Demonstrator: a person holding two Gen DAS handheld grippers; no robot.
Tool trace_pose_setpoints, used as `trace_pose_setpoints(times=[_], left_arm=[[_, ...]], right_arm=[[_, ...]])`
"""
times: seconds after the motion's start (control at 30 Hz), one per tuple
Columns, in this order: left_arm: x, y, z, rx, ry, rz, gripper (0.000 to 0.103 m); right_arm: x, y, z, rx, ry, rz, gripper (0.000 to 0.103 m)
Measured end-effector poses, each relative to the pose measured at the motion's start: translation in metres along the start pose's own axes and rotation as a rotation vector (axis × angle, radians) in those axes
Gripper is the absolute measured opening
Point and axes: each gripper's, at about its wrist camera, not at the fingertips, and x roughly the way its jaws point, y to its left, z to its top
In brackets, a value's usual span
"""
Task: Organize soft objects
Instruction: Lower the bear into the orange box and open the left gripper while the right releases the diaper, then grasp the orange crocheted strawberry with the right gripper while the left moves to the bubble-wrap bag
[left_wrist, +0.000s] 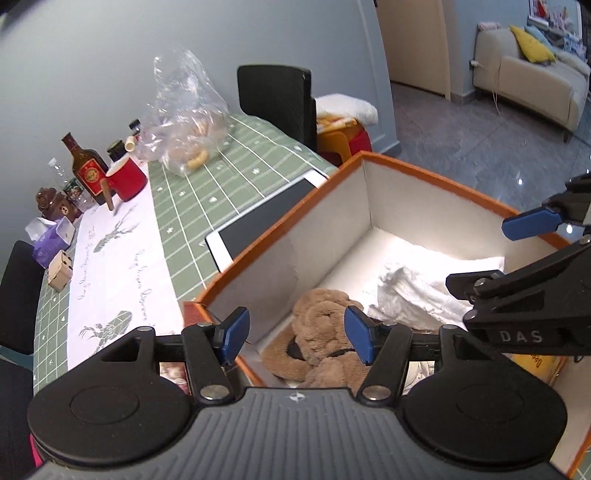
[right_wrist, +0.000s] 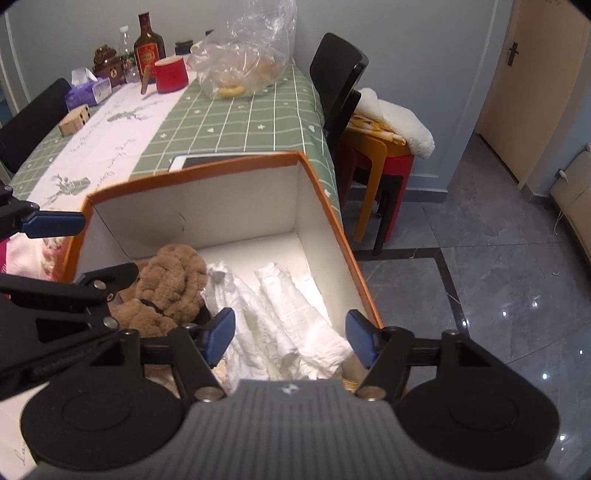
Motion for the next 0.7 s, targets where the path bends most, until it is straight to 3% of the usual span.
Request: trace_pose_setpoints(times=[0.33, 0.7], left_arm=[[-0.037, 0.038, -0.010, -0.061, -0.056, 0.020, 0.071], [-0.087, 0.115, -0.050, -0.168, -0.130, 0.049, 0.073]], right_arm=[[-0.044, 0.032, 0.005, -0.020, -0.109, 0.046, 0.065], [-0.081, 0.095, 0.007, -0.117, -0.236, 0.111, 0.065]])
